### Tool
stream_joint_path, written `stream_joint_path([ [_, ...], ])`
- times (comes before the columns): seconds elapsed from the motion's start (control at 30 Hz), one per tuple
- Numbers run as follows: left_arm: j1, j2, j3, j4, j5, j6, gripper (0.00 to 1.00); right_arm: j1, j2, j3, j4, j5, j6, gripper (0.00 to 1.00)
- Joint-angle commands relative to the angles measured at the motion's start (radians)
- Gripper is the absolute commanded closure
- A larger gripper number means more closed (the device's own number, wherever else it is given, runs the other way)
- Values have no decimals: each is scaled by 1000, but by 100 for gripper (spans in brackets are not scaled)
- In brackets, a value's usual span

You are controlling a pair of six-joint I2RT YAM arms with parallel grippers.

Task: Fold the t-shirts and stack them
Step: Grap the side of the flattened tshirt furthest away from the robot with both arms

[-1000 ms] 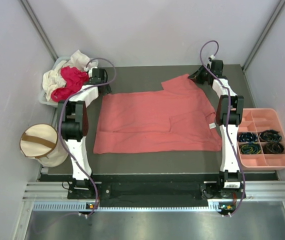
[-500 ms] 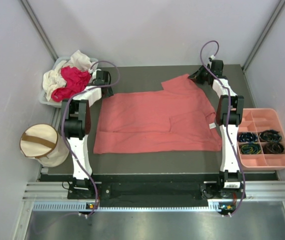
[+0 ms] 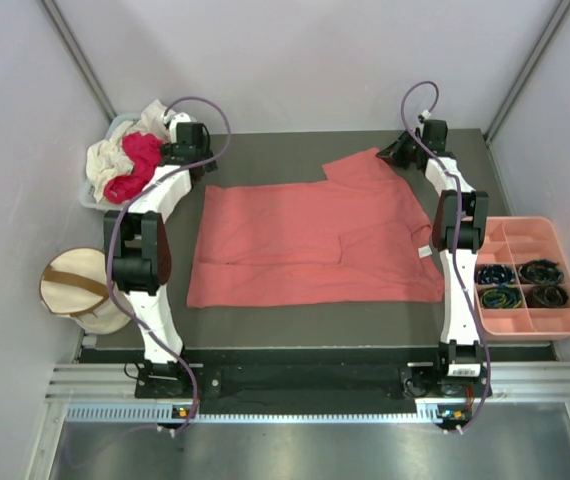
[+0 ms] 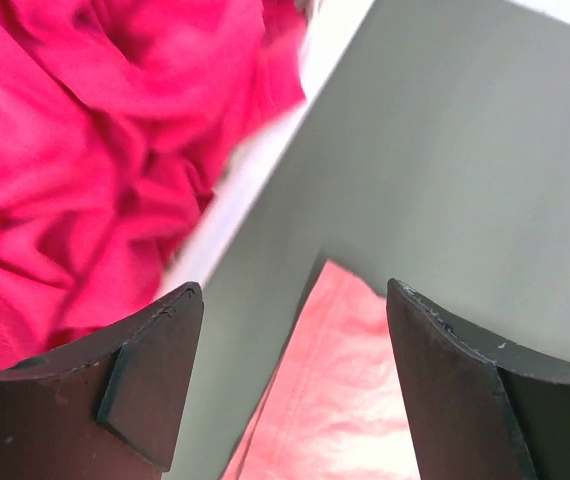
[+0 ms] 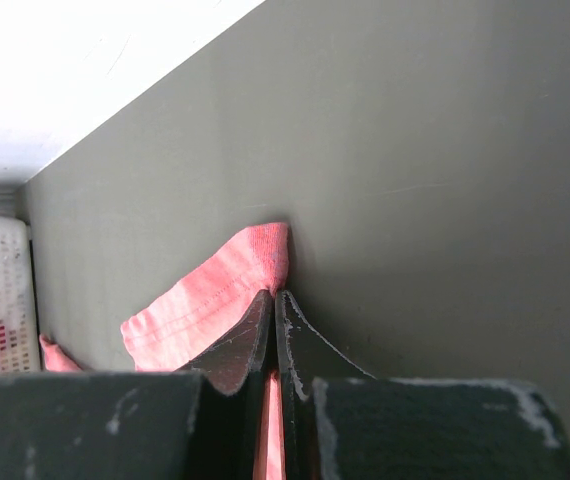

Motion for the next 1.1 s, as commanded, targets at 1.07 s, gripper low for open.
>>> stream_joint_path([
  [1.07,-65,173,15,98,-11,110,22,-21,-9,-13,1,-1,2,100],
])
